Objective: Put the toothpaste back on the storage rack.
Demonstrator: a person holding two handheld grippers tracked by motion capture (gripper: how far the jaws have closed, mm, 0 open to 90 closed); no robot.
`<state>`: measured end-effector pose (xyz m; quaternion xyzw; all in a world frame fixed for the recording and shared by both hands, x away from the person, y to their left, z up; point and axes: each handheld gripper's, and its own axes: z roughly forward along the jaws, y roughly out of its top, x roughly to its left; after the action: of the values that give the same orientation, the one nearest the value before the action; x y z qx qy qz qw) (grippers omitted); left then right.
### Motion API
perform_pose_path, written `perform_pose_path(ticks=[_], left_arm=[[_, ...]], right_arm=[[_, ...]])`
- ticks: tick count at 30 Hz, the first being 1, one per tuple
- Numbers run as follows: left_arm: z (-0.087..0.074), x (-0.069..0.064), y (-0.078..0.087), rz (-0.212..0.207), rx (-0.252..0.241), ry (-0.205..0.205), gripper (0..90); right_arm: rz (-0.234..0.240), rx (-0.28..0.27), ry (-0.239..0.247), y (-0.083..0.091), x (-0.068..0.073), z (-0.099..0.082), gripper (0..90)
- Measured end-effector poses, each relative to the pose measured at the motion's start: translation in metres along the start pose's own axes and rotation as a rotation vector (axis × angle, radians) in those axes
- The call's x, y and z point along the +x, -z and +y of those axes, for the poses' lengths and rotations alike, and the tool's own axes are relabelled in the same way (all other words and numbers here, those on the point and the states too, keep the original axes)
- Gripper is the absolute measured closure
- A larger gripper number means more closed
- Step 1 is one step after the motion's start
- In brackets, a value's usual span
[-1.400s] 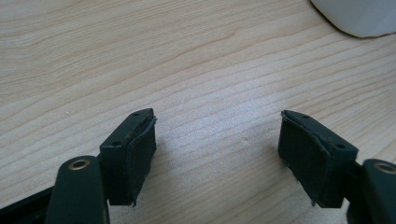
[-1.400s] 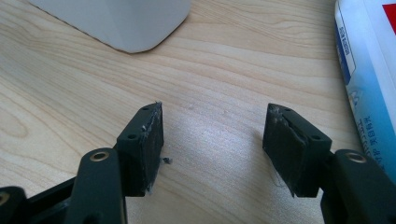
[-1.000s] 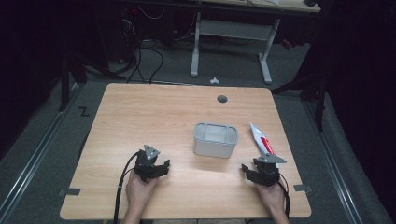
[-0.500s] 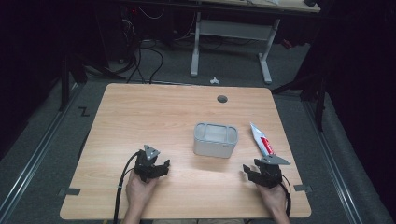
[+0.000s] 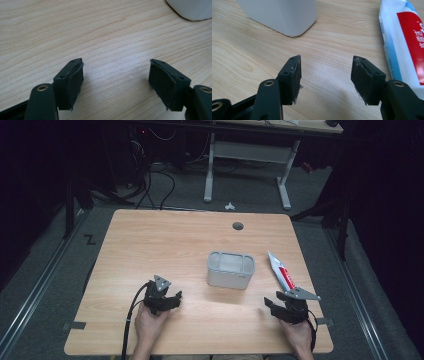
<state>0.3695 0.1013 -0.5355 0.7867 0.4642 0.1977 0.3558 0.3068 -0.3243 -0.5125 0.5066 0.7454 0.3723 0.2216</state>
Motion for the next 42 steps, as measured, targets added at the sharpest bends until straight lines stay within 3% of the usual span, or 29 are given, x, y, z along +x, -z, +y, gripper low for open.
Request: perform_pose_path(ticks=[12, 21, 29, 42], left_arm=[[0.0, 0.0, 0.0, 0.001, 0.0, 0.001, 28.5], [0.0, 0.0, 0.0, 0.0, -0.001, 0.003, 28.4], [0.0, 0.0, 0.0, -0.001, -0.002, 0.004, 28.3], [0.0, 0.0, 0.0, 0.0, -0.002, 0.003, 28.4]], right_arm=[[-0.009, -0.032, -0.04, 0.021, -0.011, -0.005, 40.6], [-0.05, -0.067, -0.079, 0.033, -0.022, -0.007, 43.8], [-0.08, -0.061, -0.101, 0.039, -0.034, -0.006, 45.8], [-0.125, -0.045, -0.092, 0.041, -0.054, 0.017, 46.7]])
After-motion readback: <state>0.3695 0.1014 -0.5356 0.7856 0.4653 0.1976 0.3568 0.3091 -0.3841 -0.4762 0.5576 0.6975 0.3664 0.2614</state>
